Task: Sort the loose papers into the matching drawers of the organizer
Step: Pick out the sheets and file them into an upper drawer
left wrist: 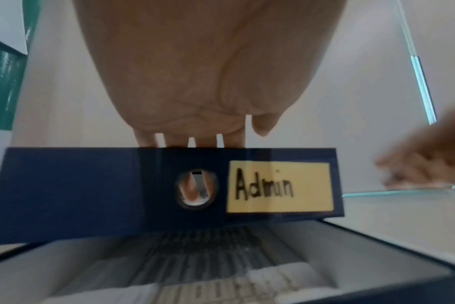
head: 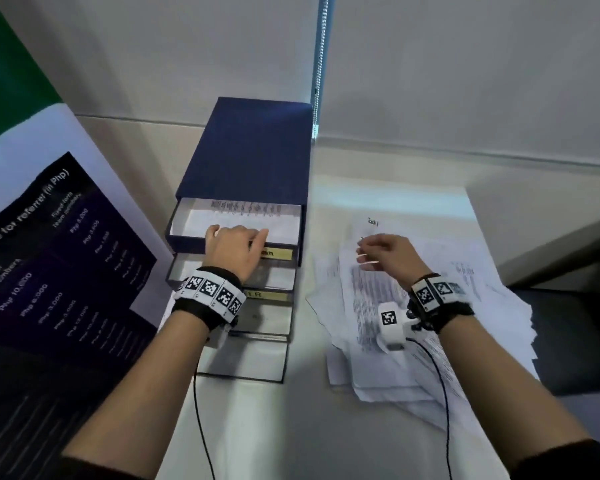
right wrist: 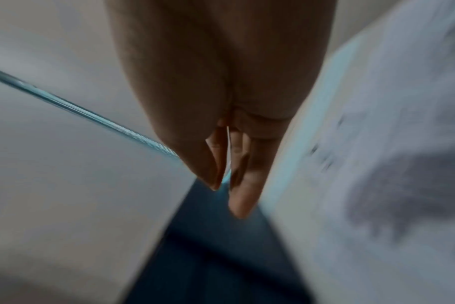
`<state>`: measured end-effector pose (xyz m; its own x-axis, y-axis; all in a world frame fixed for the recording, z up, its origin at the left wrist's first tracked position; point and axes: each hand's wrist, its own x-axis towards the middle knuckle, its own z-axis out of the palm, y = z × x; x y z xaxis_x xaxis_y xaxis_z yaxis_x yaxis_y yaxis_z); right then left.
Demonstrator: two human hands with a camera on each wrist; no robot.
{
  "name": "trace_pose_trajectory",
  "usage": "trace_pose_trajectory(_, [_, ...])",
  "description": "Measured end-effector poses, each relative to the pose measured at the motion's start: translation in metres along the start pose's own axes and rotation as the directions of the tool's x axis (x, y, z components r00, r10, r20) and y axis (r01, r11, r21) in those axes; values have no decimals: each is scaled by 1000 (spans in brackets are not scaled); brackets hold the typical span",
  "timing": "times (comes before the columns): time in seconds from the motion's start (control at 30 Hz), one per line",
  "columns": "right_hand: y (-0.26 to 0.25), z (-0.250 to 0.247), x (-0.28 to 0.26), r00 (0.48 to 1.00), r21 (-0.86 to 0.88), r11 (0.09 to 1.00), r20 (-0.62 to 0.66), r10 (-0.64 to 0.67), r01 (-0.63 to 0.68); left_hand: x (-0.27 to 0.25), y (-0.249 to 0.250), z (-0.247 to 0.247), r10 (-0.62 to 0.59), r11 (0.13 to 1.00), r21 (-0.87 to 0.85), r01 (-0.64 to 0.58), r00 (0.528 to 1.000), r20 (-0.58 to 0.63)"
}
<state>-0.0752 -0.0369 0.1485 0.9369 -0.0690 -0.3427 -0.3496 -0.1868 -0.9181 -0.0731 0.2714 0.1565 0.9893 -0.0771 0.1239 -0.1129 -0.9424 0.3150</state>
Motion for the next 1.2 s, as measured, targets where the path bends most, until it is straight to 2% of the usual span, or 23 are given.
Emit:
trace_pose_trajectory(0.03, [22, -26, 1, 997, -189, 981, -62, 37, -48, 1, 11, 2, 27, 997, -73, -31, 998, -51])
trace_pose_trajectory(0.07, [46, -52, 2, 991, -397, 910, -106, 87, -122, 0, 24, 4, 62, 982, -171, -81, 992, -112])
trace_pose_trajectory(0.13, [89, -94, 0, 954, -676, 673, -202, 224, -301, -7, 57, 6, 127, 900, -398, -176, 981, -145])
trace_pose_trajectory(0.17, [109, -110, -4, 922, -713, 588, -249, 296, -382, -11, 75, 9, 165, 847, -496, -189, 982, -92])
trace_pose_trajectory(0.23, [142, -131, -9, 868, -722, 498, -313, 385, -481, -17, 109, 24, 271, 789, -591, -167, 958, 91])
trace_pose_trajectory(0.33, [181, -150, -12, 861, -771, 415, -329, 389, -482, -22, 144, 66, 327, 813, -574, -97, 892, 311])
trace_pose_trajectory(0.43, [194, -156, -17, 875, -829, 327, -347, 337, -454, -33, 161, 120, 198, 893, -445, 67, 829, 523])
trace_pose_trajectory(0.47, [194, -157, -18, 881, -839, 321, -334, 337, -440, -39, 165, 137, 137, 917, -380, 123, 796, 589])
trace_pose_trajectory(0.53, [195, -159, -19, 907, -881, 307, -255, 336, -361, -53, 168, 168, 8, 941, -241, 237, 698, 716])
trace_pose_trajectory(0.57, [194, -158, -20, 924, -895, 320, -204, 324, -310, -61, 170, 180, -44, 938, -194, 286, 655, 754])
trace_pose_trajectory(0.63, [188, -151, -22, 956, -900, 389, -89, 278, -197, -74, 173, 197, -103, 918, -167, 359, 623, 776])
trace_pose_trajectory(0.67, [186, -148, -23, 967, -873, 464, -31, 252, -149, -78, 174, 205, -126, 897, -186, 401, 635, 762])
trace_pose_trajectory(0.7, [181, -144, -25, 971, -803, 582, 12, 239, -133, -81, 176, 206, -163, 866, -207, 454, 650, 742])
trace_pose_trajectory(0.77, [171, -141, -25, 982, -610, 787, 75, 176, -95, -83, 173, 206, -228, 787, -271, 554, 670, 707])
trace_pose_trajectory(0.8, [164, -142, -24, 991, -531, 846, 89, 104, -41, -83, 169, 208, -242, 731, -339, 592, 690, 682])
trace_pose_trajectory(0.83, [154, -144, -24, 995, -481, 877, 89, 35, 12, -81, 167, 205, -262, 654, -401, 641, 690, 675])
trace_pose_trajectory(0.9, [134, -148, -22, 993, -442, 890, 91, -74, 107, -80, 164, 197, -292, 454, -526, 720, 677, 675])
trace_pose_trajectory(0.93, [126, -149, -22, 992, -431, 894, 84, -94, 121, -80, 166, 189, -293, 396, -568, 722, 685, 667])
trace_pose_trajectory(0.97, [120, -149, -21, 994, -429, 897, 73, -87, 110, -79, 166, 183, -305, 393, -574, 719, 690, 656])
trace_pose_trajectory(1.03, [113, -148, -23, 999, -463, 886, 46, -22, 41, -77, 170, 169, -299, 386, -627, 676, 735, 608])
trace_pose_trajectory(1.1, [110, -148, -29, 999, -482, 876, 33, 11, 6, -72, 171, 154, -310, 395, -705, 589, 808, 502])
trace_pose_trajectory(1.13, [108, -147, -34, 1000, -461, 888, 26, 17, -3, -69, 176, 142, -298, 368, -762, 533, 844, 446])
trace_pose_trajectory(1.2, [102, -148, -40, 1000, -410, 912, -22, -19, 8, -60, 182, 116, -277, 313, -833, 457, 882, 380])
